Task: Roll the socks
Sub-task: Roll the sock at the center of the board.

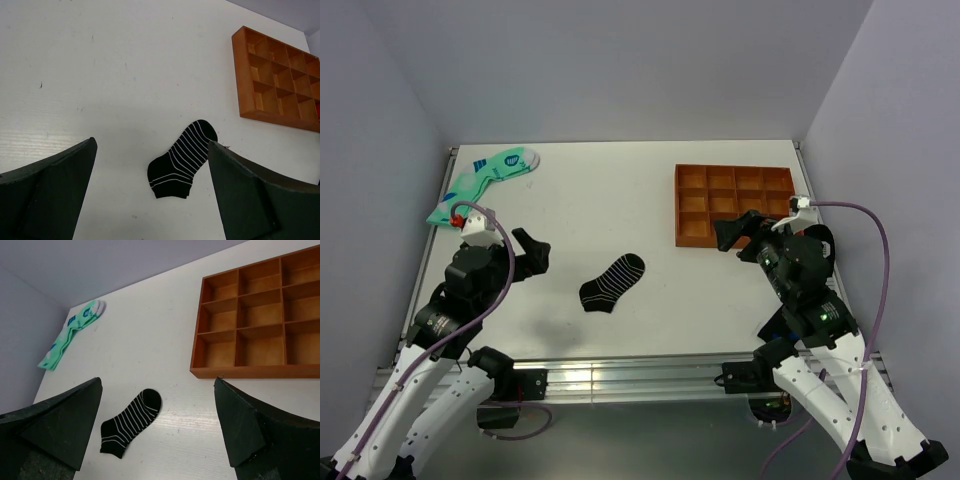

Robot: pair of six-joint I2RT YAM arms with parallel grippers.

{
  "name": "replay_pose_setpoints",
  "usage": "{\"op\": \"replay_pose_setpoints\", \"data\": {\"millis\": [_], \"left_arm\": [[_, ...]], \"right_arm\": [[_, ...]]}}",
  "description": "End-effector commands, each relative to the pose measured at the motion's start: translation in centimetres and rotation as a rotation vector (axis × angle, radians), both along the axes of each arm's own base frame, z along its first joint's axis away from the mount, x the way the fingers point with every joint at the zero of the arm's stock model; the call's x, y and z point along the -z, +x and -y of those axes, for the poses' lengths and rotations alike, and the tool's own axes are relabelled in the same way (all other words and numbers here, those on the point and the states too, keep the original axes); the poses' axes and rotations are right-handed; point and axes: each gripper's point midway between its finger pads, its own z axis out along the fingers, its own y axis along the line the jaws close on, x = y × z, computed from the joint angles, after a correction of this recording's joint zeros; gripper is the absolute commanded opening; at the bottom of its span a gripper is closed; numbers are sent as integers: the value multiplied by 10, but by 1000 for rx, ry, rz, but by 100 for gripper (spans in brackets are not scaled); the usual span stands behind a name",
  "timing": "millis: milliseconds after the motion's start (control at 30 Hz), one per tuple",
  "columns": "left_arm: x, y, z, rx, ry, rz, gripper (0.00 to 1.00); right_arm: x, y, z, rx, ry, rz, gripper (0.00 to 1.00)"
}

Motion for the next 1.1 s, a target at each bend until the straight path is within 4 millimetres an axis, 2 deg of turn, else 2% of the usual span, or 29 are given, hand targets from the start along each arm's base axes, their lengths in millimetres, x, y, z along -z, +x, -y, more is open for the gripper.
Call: {"op": "replay_pose_setpoints", "data": {"millis": [0, 333, 633, 767, 900, 1067], "left_arm": [[-20, 2, 2, 18, -14, 61, 99], [-17, 4, 5, 28, -7, 48, 99], [-18, 4, 5, 27, -8, 52, 100], [-17, 4, 5, 30, -7, 48, 99], [-20, 3, 5, 35, -10, 59, 99], [-22, 2, 4, 32, -13, 68, 99]], "right_arm": [[-7, 1, 5, 26, -8, 22, 100], [6, 3, 6, 36, -26, -2, 100], [13, 6, -12, -59, -40, -25, 100], [6, 6, -19, -94, -25, -9, 100], [4, 7, -41, -181, -4, -27, 99], [16, -1, -90, -256, -77, -79, 96]]}}
